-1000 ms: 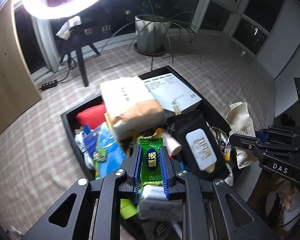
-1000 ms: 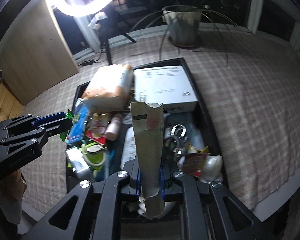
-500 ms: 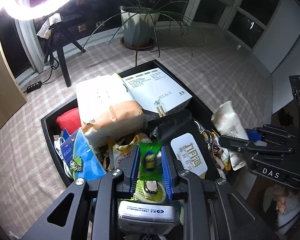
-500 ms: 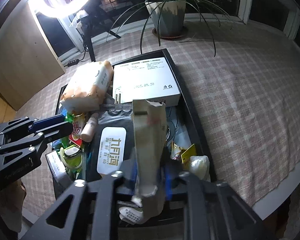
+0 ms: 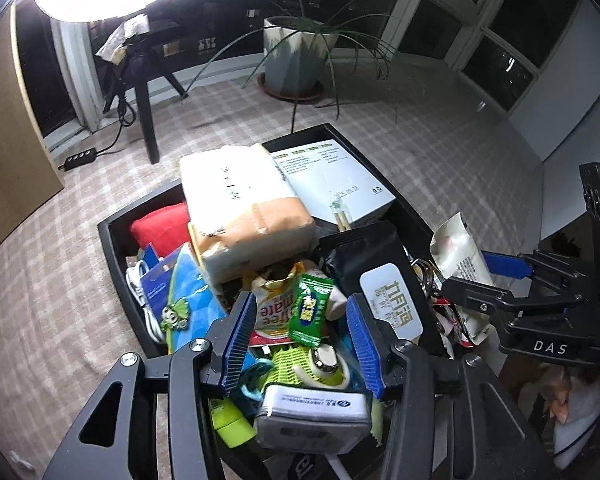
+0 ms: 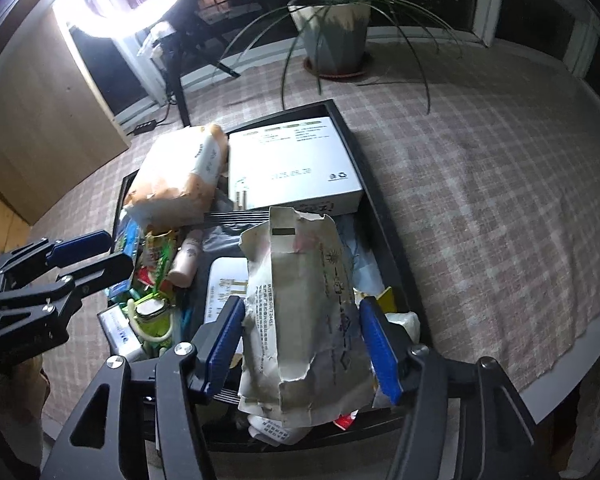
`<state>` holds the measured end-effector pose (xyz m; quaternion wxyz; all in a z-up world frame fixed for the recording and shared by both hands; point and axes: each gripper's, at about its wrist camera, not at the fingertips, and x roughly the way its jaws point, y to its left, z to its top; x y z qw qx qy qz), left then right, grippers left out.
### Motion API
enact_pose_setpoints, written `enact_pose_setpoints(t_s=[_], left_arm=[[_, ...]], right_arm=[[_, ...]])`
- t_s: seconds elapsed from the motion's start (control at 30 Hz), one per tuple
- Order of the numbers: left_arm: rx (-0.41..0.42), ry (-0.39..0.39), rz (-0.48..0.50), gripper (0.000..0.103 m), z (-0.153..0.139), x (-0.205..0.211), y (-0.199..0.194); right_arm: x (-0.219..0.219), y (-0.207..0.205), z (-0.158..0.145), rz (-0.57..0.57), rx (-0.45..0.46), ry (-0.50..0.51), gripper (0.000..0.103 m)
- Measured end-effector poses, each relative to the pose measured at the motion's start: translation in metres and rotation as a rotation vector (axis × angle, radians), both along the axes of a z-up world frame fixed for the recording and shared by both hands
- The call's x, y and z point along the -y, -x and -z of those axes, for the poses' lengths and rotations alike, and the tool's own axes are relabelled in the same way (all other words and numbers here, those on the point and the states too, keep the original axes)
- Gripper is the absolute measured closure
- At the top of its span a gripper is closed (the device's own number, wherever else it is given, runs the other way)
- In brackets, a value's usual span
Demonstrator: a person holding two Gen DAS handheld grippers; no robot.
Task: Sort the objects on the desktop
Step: 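Open both grippers to release the candy and packet into the tray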
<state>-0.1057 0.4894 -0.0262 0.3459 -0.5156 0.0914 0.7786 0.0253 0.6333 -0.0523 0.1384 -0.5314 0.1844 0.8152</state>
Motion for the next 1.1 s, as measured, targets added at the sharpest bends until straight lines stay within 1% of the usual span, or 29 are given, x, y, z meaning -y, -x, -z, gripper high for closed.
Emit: enact_pose_setpoints(t_s=[0.03, 0.13, 0.23, 0.37, 0.5, 0.67, 0.83, 1.0, 1.1], left_arm=[[0.002, -0.001, -0.005, 0.052, 0.0, 0.002, 0.001], [0.007, -0.005, -0.014, 0.052, 0.0, 0.009, 0.002], [0.007, -0.005, -0.029, 0.052, 0.0, 0.015, 0.004], [0.007, -0.011, -0.055, 0.052, -0.002, 0.031, 0.006], [-0.001, -0.003, -0.112, 0.052, -0.003, 0.06, 0.01], [-0.019, 0.022, -0.207, 0.052, -0.003, 0.114, 0.017], [-0.025, 0.041, -0.308, 0.052, 0.0, 0.178, 0.021], [-0.021, 0.056, -0.414, 0.052, 0.006, 0.251, 0.022], [-0.021, 0.061, -0.477, 0.052, 0.008, 0.294, 0.021]], right_arm=[[0.001, 0.002, -0.001, -0.004, 0.001, -0.014, 0.036], [0.006, 0.004, -0.004, -0.013, -0.018, -0.035, 0.035], [0.009, 0.005, -0.009, -0.019, -0.034, -0.049, 0.031], [0.015, 0.009, -0.012, -0.034, -0.031, -0.034, 0.031], [0.029, 0.017, -0.015, -0.068, -0.046, -0.025, 0.031], [0.061, 0.032, -0.023, -0.131, -0.07, -0.057, 0.031], [0.1, 0.056, -0.028, -0.198, -0.105, -0.046, 0.031], [0.152, 0.082, -0.028, -0.302, -0.111, -0.043, 0.031], [0.191, 0.098, -0.025, -0.379, -0.109, -0.043, 0.031]])
